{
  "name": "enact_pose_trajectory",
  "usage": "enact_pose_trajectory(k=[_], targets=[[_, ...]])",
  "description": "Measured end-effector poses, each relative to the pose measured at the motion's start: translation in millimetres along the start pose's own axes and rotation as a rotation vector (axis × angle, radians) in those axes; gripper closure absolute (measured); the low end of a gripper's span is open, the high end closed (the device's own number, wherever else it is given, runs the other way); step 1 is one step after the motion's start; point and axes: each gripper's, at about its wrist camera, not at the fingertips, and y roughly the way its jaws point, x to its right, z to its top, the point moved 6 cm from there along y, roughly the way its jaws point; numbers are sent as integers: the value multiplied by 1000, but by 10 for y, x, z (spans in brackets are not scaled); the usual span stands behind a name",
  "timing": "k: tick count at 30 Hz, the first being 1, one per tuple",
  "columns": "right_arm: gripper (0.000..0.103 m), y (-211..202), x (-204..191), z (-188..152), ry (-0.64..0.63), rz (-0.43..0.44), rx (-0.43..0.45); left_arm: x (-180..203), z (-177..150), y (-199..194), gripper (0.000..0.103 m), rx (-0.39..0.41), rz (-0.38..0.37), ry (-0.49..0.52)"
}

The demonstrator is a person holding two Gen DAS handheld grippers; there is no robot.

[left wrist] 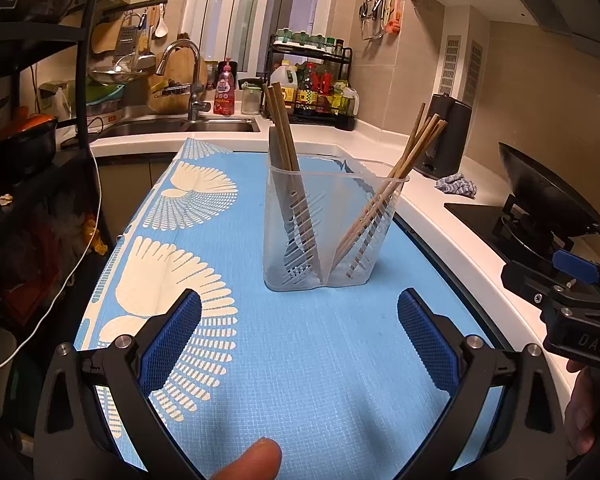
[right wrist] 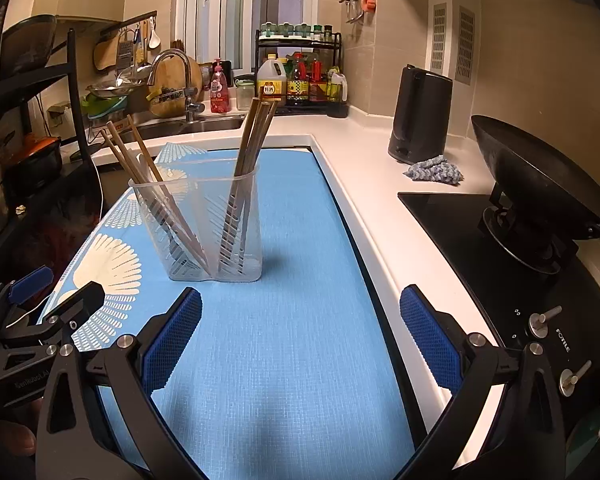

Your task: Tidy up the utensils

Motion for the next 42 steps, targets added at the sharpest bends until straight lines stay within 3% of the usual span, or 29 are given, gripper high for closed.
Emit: enact_pose_trajectory(k=[42], targets=[[6,-142,-65,58,-12,7,24,-28,61,-119,7,38,1,1]])
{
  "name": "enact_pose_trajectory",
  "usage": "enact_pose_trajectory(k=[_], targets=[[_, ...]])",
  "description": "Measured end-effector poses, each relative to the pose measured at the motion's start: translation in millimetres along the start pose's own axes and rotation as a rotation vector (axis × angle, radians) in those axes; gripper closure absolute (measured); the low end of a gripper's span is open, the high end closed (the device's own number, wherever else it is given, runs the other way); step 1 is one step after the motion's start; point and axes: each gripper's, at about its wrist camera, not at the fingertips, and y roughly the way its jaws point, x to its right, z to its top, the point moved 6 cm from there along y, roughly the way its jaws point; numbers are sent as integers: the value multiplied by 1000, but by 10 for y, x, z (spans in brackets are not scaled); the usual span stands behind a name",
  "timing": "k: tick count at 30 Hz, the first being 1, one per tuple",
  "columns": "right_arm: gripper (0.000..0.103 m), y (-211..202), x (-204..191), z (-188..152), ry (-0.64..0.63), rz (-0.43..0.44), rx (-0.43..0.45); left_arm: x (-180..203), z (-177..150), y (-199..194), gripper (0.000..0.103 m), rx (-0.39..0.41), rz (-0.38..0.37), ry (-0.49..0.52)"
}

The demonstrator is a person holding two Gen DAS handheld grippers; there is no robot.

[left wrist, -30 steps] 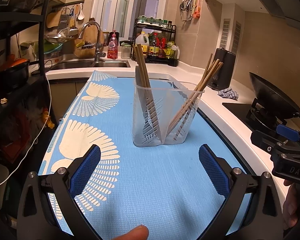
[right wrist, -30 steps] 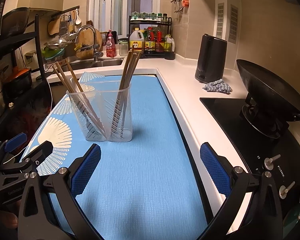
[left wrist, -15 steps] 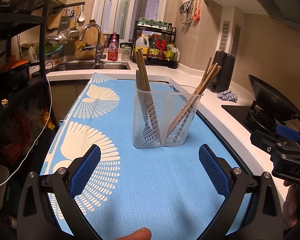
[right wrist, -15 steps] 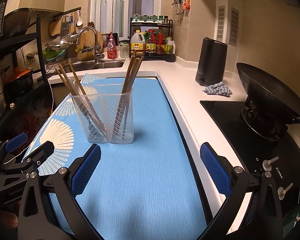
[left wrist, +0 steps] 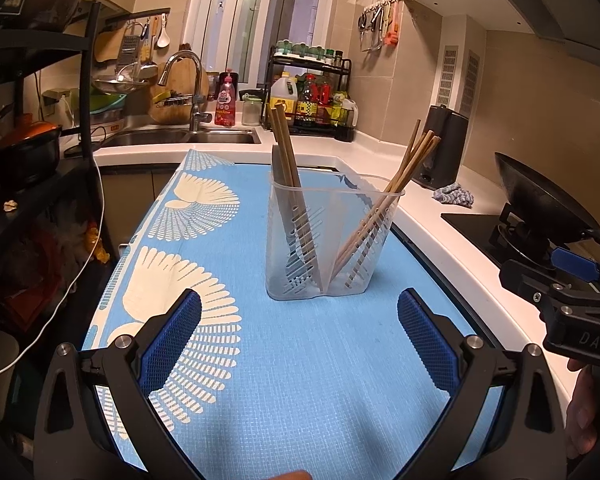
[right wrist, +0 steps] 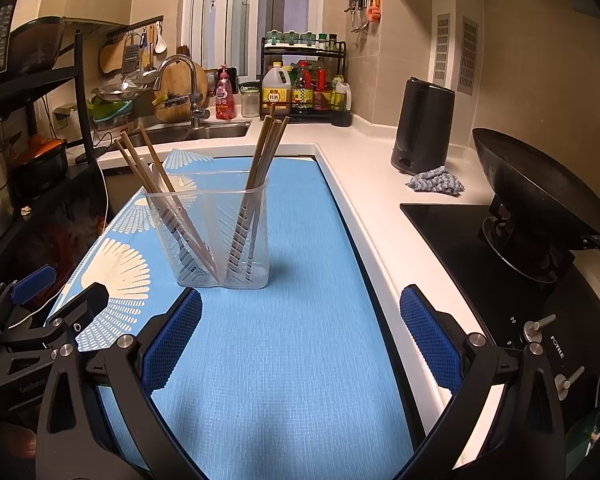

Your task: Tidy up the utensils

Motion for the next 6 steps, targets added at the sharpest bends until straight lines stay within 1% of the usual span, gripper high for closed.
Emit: enact_pose_trajectory(k=[6], targets=[[6,0,-2,2,1,-1,0,-2,2,-17,7,2,3,6]])
